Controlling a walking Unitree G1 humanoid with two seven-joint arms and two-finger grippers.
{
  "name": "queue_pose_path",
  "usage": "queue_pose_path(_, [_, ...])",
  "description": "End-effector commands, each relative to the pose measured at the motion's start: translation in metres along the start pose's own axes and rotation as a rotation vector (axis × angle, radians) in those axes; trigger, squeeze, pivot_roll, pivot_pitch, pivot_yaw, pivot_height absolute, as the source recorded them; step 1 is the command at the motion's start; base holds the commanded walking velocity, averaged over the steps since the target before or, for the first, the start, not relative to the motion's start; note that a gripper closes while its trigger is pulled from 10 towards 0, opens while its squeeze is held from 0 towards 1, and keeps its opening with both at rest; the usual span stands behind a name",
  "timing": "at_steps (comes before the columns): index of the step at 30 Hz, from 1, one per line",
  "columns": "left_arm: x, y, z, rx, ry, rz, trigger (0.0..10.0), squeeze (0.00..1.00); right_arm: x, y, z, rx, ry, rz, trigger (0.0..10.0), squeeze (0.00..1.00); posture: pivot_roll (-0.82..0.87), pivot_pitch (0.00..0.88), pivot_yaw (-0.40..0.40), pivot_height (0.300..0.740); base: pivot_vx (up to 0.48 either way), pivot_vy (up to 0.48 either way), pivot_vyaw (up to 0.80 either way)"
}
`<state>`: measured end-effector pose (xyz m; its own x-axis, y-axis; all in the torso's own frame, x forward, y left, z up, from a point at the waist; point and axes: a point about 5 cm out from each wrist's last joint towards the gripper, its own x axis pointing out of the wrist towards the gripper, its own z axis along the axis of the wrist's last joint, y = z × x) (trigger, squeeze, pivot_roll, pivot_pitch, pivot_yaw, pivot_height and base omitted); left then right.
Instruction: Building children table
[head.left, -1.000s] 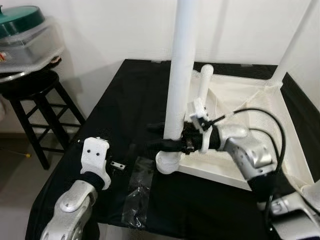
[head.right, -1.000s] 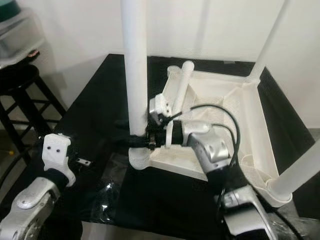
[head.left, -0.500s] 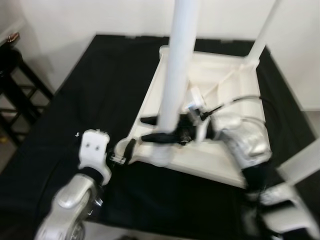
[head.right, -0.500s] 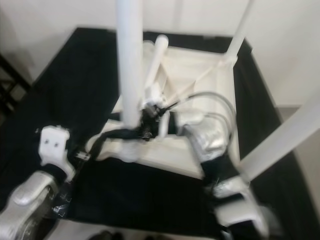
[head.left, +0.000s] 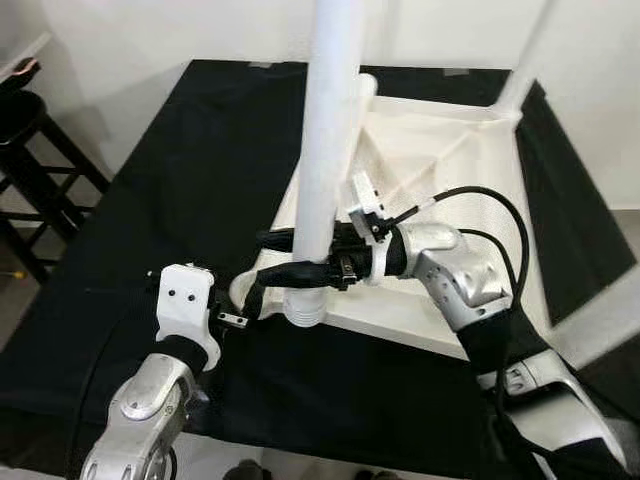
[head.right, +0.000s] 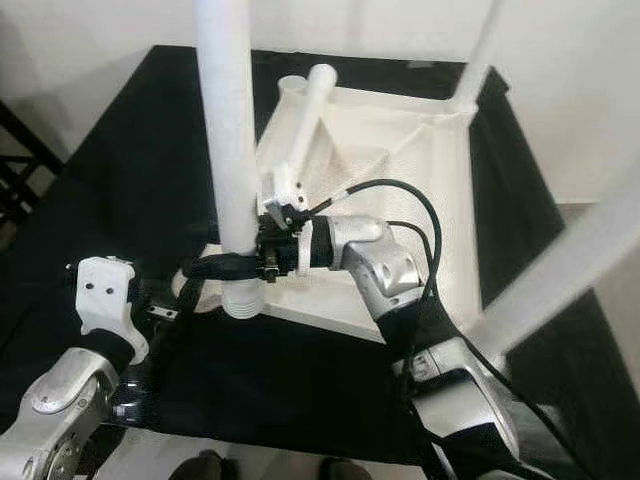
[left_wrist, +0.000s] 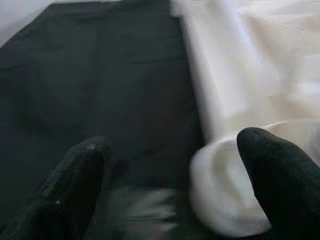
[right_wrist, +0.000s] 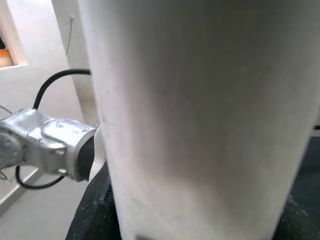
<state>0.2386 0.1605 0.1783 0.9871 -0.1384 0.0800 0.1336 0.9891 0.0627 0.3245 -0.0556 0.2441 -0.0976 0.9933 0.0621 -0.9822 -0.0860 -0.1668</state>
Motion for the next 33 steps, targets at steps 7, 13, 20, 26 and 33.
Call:
queue_pose_path(7, [-0.002,0.014,-0.001,0.031,0.004,0.12,10.0,0.0,0.002,-0.004,0.004,-0.03,0.003,0.015,10.0,0.0,0.01,0.232,-0.045,0.74,0.0,0.0,0.0])
queue_pose_path(13, [-0.003,0.023,0.0,0.073,0.013,0.196,10.0,0.0,0.004,-0.004,0.002,-0.032,0.015,0.052,10.0,0.0,0.01,0.237,-0.043,0.74,0.0,0.0,0.0])
queue_pose_path(20, [-0.007,0.036,-0.005,0.156,0.064,0.294,10.0,0.0,0.011,-0.012,-0.001,-0.037,0.03,0.064,10.0,0.0,0.03,0.25,-0.051,0.74,0.0,0.0,0.0])
queue_pose_path(26, [-0.024,0.044,-0.01,0.185,0.133,0.37,10.0,0.0,0.018,-0.022,0.002,-0.045,0.045,0.074,10.0,0.0,0.06,0.295,-0.062,0.74,0.0,0.0,0.0])
queue_pose_path(33, [-0.037,0.038,-0.004,0.166,0.104,0.347,10.0,0.0,0.015,-0.027,0.008,-0.057,0.047,0.083,10.0,0.0,0.07,0.329,-0.064,0.74,0.0,0.0,0.0])
